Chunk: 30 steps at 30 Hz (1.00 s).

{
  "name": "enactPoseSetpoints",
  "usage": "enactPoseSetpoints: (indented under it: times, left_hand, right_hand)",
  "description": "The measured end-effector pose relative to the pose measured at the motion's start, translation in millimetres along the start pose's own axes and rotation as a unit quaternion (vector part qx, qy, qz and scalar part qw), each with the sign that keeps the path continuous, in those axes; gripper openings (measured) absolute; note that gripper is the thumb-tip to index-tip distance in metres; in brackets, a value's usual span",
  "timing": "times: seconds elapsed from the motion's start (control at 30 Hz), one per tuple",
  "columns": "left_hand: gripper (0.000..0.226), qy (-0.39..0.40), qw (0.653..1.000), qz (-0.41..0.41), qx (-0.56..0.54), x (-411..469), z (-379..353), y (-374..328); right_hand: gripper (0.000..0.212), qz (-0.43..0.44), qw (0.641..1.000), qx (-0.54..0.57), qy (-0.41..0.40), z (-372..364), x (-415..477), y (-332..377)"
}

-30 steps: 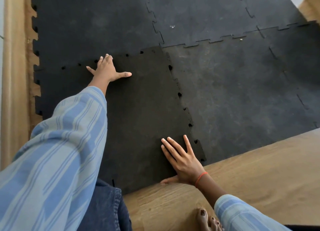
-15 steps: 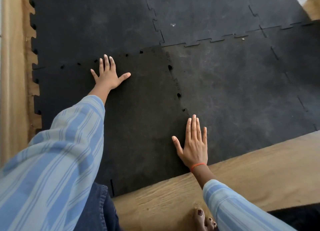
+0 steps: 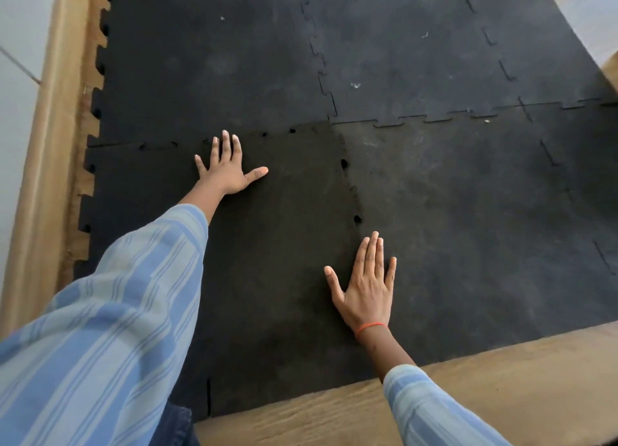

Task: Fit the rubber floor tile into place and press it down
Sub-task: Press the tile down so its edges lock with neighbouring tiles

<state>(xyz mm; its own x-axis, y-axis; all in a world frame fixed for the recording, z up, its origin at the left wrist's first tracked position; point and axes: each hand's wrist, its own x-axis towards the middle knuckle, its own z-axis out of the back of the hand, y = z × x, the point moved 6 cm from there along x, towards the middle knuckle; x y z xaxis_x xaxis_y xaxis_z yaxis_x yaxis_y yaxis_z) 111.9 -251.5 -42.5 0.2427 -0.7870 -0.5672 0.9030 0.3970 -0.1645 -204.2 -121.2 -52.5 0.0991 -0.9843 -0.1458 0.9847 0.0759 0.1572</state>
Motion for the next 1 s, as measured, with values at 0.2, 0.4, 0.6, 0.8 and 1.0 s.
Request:
enactPoseSetpoints:
  times: [0.2,0.4,0.6,0.8,1.0]
  left_hand:
    - [0.1,0.017,1.0,0.003,0.004,-6,5,-5]
    - [0.098,0.002,1.0,-0.001,0.003,-3,2,-3]
    - [0.098,-0.006,1.0,-0.005,0.003,-2,-1,-4]
    - [0.097,-0.019,1.0,-0.004,0.005,3,-3,-2]
    - [0.097,-0.028,0.999,-0.004,0.017,10,-7,2]
  right_hand:
    - [0.095,-0.008,1.0,0.016,0.005,2,34,10]
    - [0.096,0.089,0.996,-0.012,-0.004,8,75,29]
    - [0.09,0.068,0.997,-0.007,0.026,8,112,34]
    - [0.079,0.154,0.987,-0.037,-0.011,17,153,58]
    - [0.086,0.135,0.99,-0.031,0.021,16,187,71]
